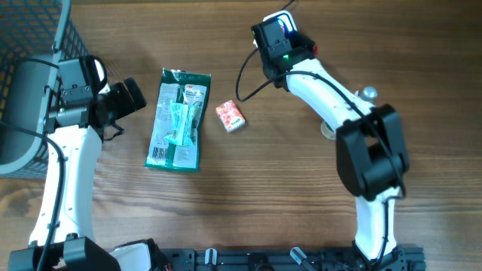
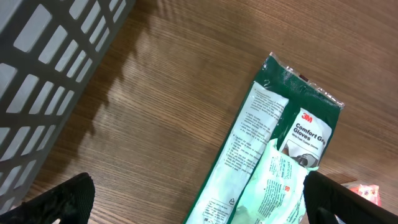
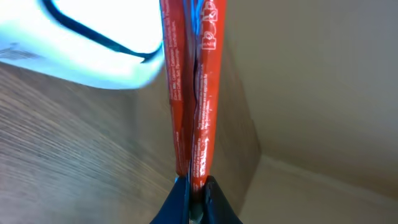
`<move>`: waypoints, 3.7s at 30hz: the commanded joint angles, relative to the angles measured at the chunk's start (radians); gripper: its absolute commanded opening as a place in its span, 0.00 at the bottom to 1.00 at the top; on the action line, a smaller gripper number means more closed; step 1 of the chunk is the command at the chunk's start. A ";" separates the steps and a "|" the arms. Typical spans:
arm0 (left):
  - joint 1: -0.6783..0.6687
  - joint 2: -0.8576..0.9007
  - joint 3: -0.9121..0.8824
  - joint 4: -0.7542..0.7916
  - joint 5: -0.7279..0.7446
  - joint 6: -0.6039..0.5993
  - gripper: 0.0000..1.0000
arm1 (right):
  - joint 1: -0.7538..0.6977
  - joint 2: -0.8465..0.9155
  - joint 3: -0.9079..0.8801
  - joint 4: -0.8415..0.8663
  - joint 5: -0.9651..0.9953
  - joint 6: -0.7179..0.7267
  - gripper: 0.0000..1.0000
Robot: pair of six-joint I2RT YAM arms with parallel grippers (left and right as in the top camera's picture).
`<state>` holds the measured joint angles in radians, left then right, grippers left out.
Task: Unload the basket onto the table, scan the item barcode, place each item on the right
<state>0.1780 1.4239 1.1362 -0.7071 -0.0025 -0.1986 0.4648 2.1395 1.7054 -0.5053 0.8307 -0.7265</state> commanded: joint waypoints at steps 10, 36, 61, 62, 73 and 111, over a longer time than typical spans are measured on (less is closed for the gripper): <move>0.003 -0.002 0.005 0.003 -0.003 0.012 1.00 | -0.021 -0.375 0.002 -0.682 -0.577 0.690 0.04; 0.003 -0.002 0.005 0.003 -0.003 0.012 1.00 | -0.038 -0.370 -0.581 -0.453 -0.578 1.170 0.45; 0.003 -0.002 0.005 0.003 -0.003 0.012 1.00 | 0.018 -0.273 -0.327 -0.100 -1.181 0.622 0.43; 0.003 -0.002 0.005 0.003 -0.003 0.012 1.00 | 0.027 -0.248 -0.327 -0.068 -1.178 0.622 0.43; 0.003 -0.002 0.005 0.003 -0.003 0.012 1.00 | 0.048 -0.064 -0.327 0.155 -1.210 0.625 0.43; 0.003 -0.002 0.005 0.003 -0.003 0.012 1.00 | -0.339 -0.285 -0.341 -0.151 -2.188 0.871 0.04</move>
<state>0.1780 1.4239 1.1362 -0.7071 -0.0029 -0.1986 0.1684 1.8549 1.3670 -0.5766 -1.0847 0.1928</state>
